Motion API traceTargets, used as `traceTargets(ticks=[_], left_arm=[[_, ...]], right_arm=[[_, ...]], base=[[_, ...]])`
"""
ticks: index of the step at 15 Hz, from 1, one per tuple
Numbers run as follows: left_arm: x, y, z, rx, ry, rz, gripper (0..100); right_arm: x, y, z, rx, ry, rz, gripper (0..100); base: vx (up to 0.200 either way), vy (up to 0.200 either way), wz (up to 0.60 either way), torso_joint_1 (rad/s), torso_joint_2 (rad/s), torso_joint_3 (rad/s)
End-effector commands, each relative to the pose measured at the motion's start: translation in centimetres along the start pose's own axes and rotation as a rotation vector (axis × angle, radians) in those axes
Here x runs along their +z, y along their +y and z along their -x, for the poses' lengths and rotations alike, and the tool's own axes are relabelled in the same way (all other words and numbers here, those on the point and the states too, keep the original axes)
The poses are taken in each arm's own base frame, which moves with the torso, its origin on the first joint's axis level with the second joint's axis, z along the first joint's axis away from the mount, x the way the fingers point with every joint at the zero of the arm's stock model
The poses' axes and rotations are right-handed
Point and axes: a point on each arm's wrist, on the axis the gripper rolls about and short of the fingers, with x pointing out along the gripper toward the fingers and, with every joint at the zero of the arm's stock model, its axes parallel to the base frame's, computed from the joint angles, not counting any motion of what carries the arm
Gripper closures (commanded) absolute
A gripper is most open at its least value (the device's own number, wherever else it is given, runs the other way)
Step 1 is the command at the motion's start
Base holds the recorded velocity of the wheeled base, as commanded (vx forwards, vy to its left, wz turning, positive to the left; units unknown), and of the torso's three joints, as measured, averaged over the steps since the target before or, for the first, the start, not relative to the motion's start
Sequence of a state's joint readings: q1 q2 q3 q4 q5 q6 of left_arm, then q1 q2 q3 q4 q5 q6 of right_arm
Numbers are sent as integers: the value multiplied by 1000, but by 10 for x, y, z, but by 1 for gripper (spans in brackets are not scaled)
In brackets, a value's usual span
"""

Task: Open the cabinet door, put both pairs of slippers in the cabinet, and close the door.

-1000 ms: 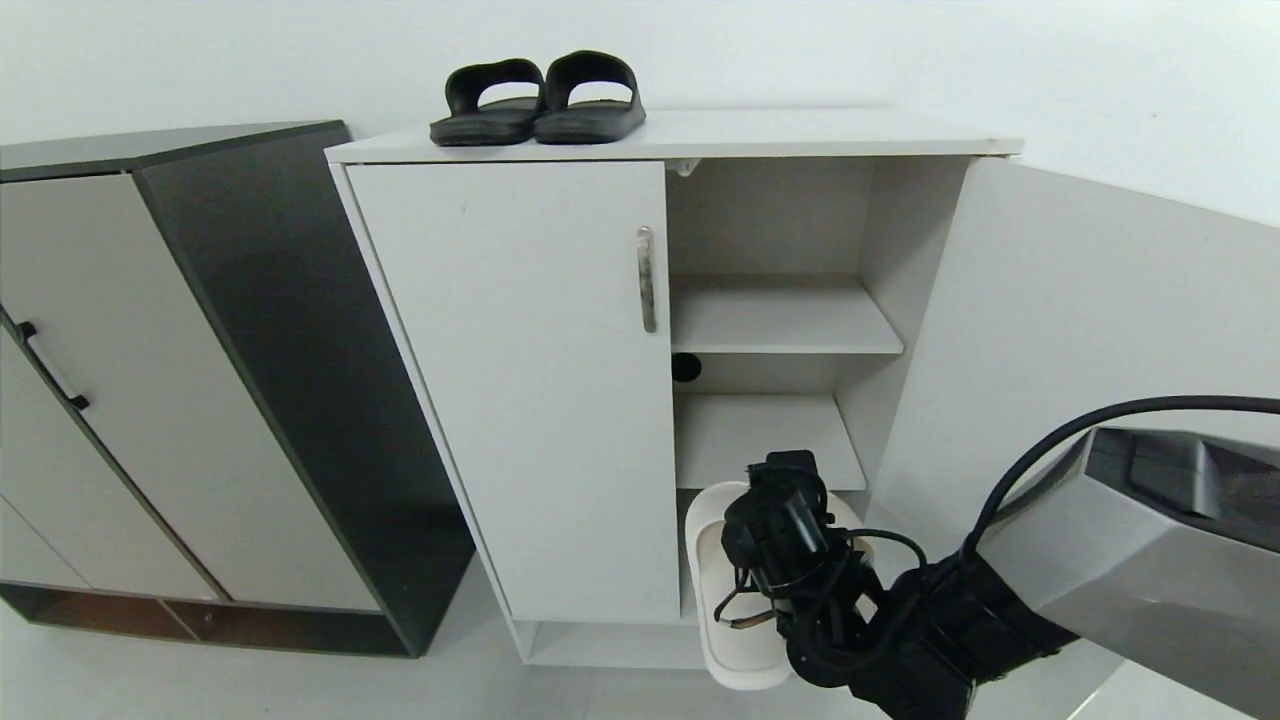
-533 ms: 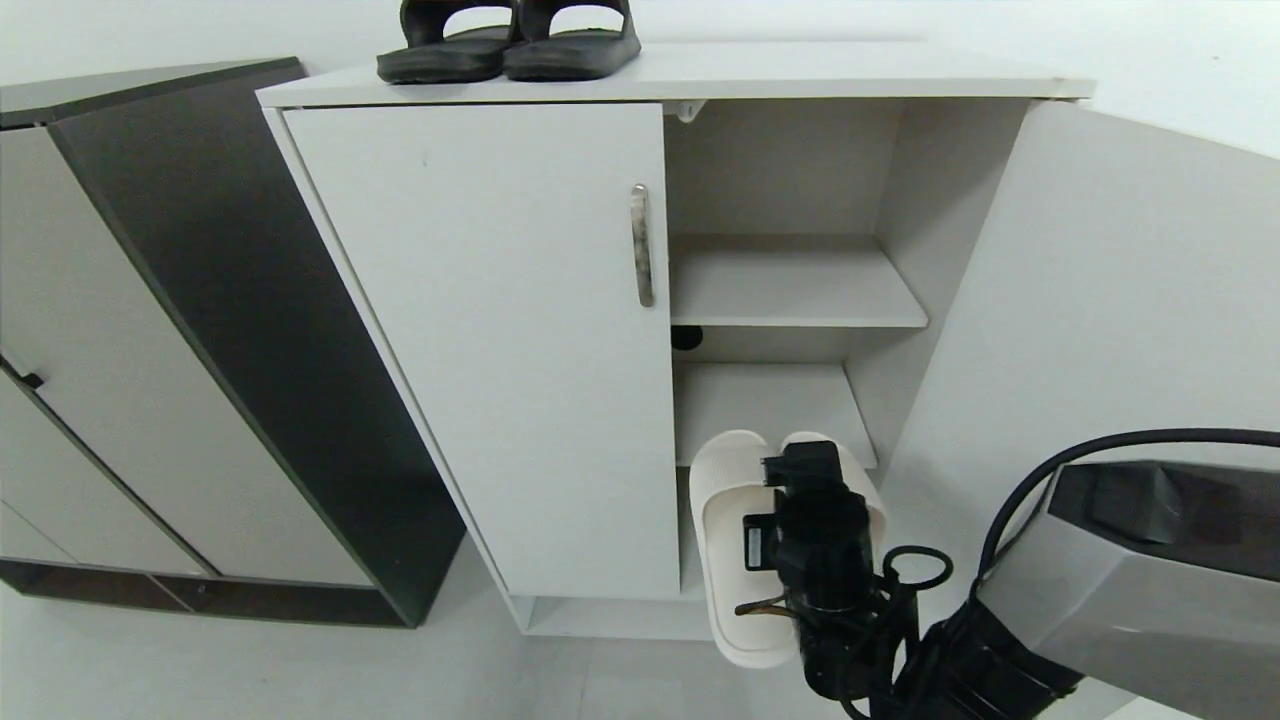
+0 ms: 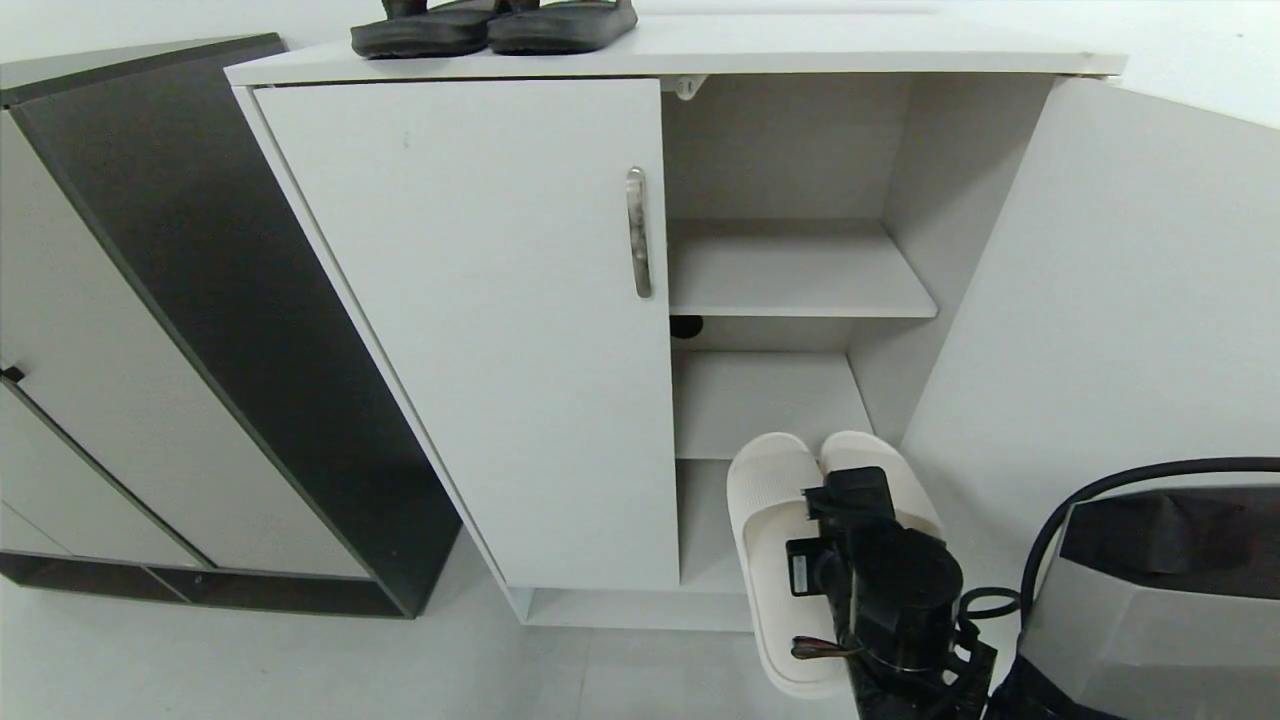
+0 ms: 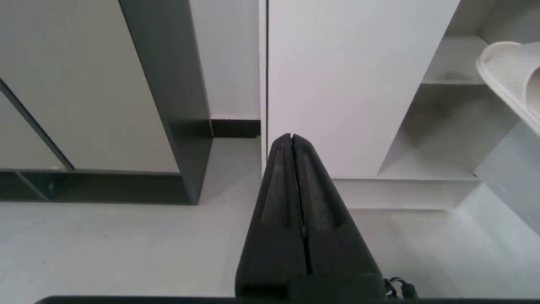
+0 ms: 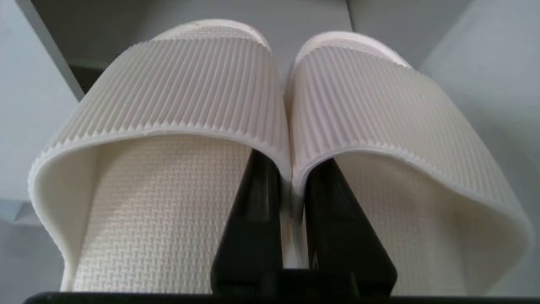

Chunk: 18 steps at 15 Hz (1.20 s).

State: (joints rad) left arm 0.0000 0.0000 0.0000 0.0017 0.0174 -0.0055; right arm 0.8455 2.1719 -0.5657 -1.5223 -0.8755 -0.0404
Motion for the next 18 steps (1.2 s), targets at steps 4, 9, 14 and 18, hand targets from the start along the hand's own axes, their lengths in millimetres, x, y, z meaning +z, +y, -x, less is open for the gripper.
traceTargets(ticks=[4, 9, 14, 18], left_arm=[[0, 0, 0, 1, 1, 1, 100], [0, 0, 0, 1, 0, 2, 100], [0, 0, 0, 2, 0, 4, 100], [0, 0, 0, 2, 0, 4, 100]], right_arm=[[-4, -20, 16, -2, 20, 11, 100], [-10, -26, 19, -7, 44, 23, 100], [-15, -39, 15, -46, 71, 41, 100], [-17, -43, 15, -55, 80, 41, 100]], base=[[0, 0, 0, 0, 0, 0], [0, 0, 0, 0, 0, 0], [0, 0, 0, 0, 0, 0], [0, 0, 0, 0, 0, 0]])
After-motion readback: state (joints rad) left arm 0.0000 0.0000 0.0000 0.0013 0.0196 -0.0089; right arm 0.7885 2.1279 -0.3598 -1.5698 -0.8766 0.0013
